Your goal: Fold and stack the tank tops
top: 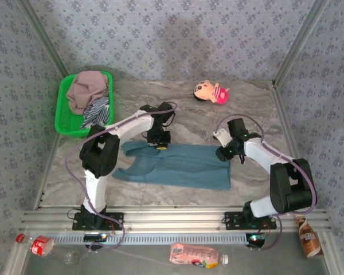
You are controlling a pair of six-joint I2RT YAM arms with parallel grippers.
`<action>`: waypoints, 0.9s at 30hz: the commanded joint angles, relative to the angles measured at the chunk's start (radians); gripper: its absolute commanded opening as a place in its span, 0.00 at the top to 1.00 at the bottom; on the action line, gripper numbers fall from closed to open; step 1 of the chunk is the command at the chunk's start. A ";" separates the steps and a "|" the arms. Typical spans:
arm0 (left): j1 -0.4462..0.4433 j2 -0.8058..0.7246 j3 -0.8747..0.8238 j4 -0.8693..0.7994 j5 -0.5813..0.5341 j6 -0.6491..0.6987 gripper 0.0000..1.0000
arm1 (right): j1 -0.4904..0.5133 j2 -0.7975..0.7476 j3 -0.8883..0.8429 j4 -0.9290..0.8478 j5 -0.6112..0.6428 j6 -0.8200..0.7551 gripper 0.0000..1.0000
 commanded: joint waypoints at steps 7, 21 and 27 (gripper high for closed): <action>-0.010 0.004 -0.103 -0.020 0.056 -0.010 0.86 | 0.030 0.055 0.003 -0.077 0.100 0.012 0.54; 0.064 -0.072 -0.123 -0.115 -0.001 0.046 0.52 | 0.042 -0.037 0.052 -0.056 -0.035 -0.001 0.54; 0.101 -0.125 -0.118 -0.151 -0.022 0.043 0.49 | 0.093 0.085 0.116 -0.019 -0.022 -0.071 0.55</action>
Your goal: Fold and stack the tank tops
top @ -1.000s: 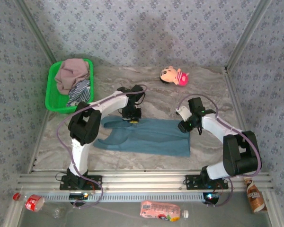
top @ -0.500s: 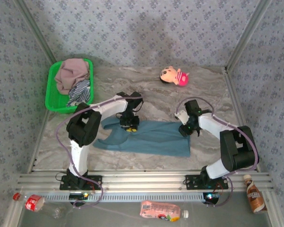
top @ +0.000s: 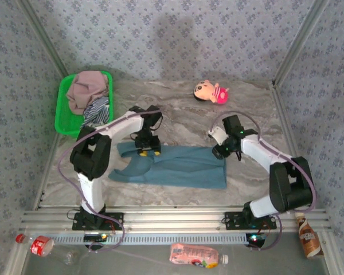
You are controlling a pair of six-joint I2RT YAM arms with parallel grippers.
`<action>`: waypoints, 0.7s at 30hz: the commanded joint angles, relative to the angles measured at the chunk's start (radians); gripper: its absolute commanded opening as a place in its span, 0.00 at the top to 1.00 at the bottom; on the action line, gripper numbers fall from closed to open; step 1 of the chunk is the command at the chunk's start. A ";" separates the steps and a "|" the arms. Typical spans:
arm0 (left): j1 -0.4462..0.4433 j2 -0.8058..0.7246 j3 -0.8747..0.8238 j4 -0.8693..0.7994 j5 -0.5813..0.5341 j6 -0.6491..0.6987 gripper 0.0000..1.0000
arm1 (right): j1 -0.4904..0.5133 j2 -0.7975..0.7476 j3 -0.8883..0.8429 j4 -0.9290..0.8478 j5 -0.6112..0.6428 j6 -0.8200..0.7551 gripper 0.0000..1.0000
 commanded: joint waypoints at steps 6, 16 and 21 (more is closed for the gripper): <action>0.115 0.006 -0.081 0.050 -0.077 0.011 0.56 | 0.061 0.167 0.057 0.027 0.018 -0.121 0.58; 0.149 0.146 -0.009 0.048 -0.141 0.087 0.67 | 0.081 0.048 -0.053 -0.054 0.098 -0.142 0.67; 0.181 0.199 0.044 0.038 -0.163 0.128 0.70 | 0.086 0.007 -0.127 -0.040 0.142 -0.127 0.73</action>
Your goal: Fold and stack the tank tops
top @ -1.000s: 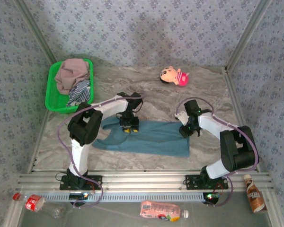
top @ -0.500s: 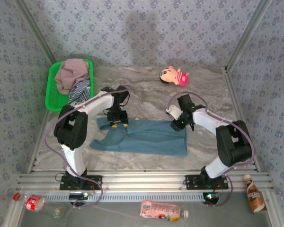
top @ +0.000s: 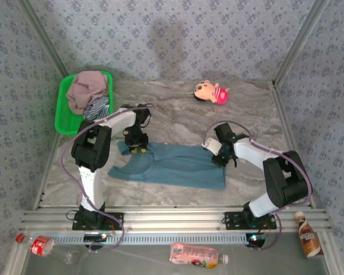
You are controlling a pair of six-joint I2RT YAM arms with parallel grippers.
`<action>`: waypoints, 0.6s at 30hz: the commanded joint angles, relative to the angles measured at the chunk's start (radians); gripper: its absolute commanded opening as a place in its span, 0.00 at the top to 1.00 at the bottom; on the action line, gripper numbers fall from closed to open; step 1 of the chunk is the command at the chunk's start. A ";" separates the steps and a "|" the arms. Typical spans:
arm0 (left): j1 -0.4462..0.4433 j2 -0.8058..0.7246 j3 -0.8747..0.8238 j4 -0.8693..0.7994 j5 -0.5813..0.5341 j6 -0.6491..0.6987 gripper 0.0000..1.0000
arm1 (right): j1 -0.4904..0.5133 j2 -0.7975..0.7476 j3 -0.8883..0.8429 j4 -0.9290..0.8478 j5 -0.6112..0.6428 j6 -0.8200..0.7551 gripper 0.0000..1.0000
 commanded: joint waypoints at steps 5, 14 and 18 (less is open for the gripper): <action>0.036 0.113 0.117 -0.007 -0.086 0.088 0.70 | 0.022 -0.009 -0.034 -0.050 0.061 -0.001 0.79; 0.039 0.231 0.322 -0.052 -0.129 0.144 0.70 | 0.089 -0.121 -0.091 -0.108 0.043 0.038 0.86; 0.023 0.264 0.392 -0.040 -0.085 0.180 0.69 | 0.110 -0.092 -0.089 -0.159 0.049 0.065 0.87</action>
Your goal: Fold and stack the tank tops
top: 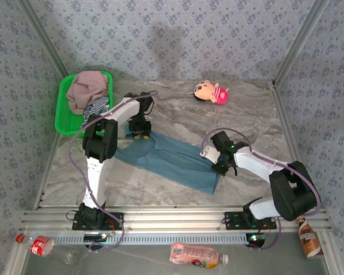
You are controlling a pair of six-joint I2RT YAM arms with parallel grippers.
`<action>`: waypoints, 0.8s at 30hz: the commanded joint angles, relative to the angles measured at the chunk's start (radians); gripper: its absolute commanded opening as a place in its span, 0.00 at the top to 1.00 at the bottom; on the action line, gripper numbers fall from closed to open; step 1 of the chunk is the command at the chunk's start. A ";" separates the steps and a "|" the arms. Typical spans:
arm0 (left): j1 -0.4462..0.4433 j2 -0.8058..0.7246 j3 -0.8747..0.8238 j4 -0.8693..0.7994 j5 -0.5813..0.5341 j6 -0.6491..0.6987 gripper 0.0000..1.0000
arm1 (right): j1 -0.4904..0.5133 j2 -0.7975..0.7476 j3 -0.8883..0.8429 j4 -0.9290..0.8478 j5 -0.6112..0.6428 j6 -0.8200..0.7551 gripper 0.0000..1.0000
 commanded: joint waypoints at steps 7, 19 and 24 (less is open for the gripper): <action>-0.058 0.147 0.224 0.007 -0.005 0.152 0.65 | 0.062 -0.042 0.050 -0.231 -0.013 0.062 0.77; -0.104 0.178 0.558 -0.148 -0.098 0.129 0.47 | -0.016 0.085 0.227 -0.005 -0.204 -0.102 0.58; -0.120 -0.024 0.298 -0.139 -0.046 -0.069 0.46 | -0.024 0.214 0.245 0.033 -0.220 -0.142 0.58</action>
